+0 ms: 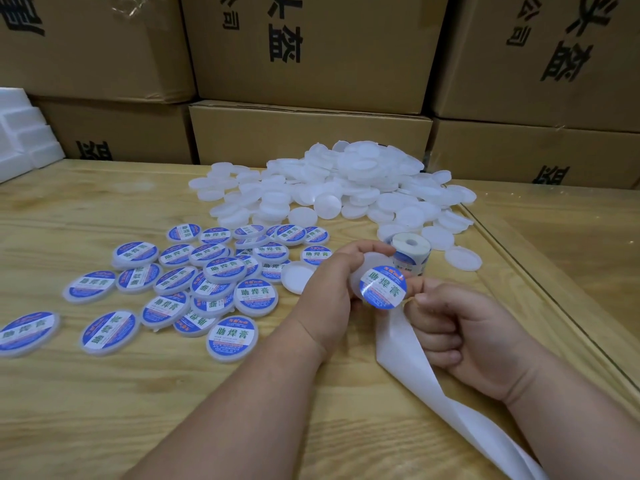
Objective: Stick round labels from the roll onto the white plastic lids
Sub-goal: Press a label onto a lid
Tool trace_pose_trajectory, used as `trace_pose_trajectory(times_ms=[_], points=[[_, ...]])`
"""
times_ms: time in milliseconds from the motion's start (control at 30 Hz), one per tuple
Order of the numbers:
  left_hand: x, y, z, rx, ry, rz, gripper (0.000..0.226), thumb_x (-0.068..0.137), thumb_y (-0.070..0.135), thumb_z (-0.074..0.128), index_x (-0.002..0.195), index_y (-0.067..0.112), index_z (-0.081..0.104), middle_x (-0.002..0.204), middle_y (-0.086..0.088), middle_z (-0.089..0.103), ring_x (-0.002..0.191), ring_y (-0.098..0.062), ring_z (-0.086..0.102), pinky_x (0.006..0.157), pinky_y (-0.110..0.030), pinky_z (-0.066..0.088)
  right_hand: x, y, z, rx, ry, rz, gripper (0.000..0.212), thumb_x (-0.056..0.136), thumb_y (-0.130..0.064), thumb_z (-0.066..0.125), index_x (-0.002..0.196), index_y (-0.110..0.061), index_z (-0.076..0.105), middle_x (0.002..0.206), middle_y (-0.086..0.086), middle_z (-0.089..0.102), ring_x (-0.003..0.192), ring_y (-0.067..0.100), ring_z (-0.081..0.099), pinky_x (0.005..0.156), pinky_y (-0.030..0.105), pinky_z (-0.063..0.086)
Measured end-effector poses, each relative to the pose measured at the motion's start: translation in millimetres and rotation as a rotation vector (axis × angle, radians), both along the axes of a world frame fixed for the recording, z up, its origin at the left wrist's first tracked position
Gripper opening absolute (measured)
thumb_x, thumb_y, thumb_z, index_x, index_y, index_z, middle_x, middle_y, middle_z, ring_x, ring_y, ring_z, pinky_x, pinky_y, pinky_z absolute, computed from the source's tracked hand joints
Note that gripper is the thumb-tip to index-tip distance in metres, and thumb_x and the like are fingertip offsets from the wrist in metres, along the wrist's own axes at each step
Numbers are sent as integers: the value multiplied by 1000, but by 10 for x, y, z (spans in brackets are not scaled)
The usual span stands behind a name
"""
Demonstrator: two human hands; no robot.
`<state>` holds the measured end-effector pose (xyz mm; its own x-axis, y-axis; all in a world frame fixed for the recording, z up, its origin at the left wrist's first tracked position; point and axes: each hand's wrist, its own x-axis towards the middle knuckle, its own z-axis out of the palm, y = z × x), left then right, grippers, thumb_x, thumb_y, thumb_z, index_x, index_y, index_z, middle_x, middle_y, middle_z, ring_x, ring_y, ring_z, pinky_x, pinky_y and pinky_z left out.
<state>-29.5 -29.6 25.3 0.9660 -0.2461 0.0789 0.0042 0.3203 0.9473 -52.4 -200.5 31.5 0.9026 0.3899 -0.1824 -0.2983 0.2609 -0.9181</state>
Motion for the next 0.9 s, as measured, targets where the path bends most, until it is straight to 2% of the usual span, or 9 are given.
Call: trace_pose_trajectory(times_ms=[100,233,367,500,567,667,800,900], points=[[16,-1,-4,14,-20,-14,42,76,31,34,101,19,66,98,-16,76,68,-10,66,49,-19,40,0,13,4,-1,10,-7,28,74,-15,54,98,-6,66,53,-4,21,39,4,15,38,14,12],[44,-5,-19,26,-14,-14,41,72,27,37,101,20,66,107,-23,74,79,-19,65,52,-23,40,-2,21,7,3,14,-9,30,74,-15,54,100,-7,65,54,-4,20,40,4,14,38,14,13],[55,1,-17,43,0,3,41,70,26,39,99,21,67,111,-26,72,76,-17,63,50,-20,41,-10,23,18,-20,10,-8,35,72,-8,58,107,-5,62,54,-4,20,40,4,15,37,14,13],[66,-2,-32,-17,3,-17,40,70,22,40,98,16,67,102,-25,71,64,-13,63,45,-16,42,-13,27,20,-13,11,-16,35,74,-11,56,108,-5,61,54,-4,20,40,4,15,37,13,15],[66,-2,-31,-16,0,-12,38,72,21,40,98,16,67,101,-24,71,65,-13,63,45,-16,42,-11,26,19,-7,15,-16,34,76,-15,55,108,-5,61,54,-4,20,40,4,14,37,13,15],[71,-2,-42,-18,-5,-17,32,86,14,38,99,16,67,93,-17,74,64,-12,66,45,-16,42,-10,25,12,-6,11,-18,32,79,-13,57,110,-5,62,55,-5,20,41,4,14,38,14,13],[54,-10,-27,-45,3,-40,35,79,14,38,101,14,65,82,-10,77,62,-11,69,43,-15,42,-5,26,6,8,28,-35,35,81,-17,52,113,-4,60,55,-4,19,41,4,13,39,14,12],[50,-11,-9,-47,20,-15,37,74,16,40,98,16,67,87,-15,77,69,-15,70,44,-16,42,-2,26,2,20,35,-43,39,81,-17,53,118,-6,58,54,-4,19,40,4,14,38,14,12]])
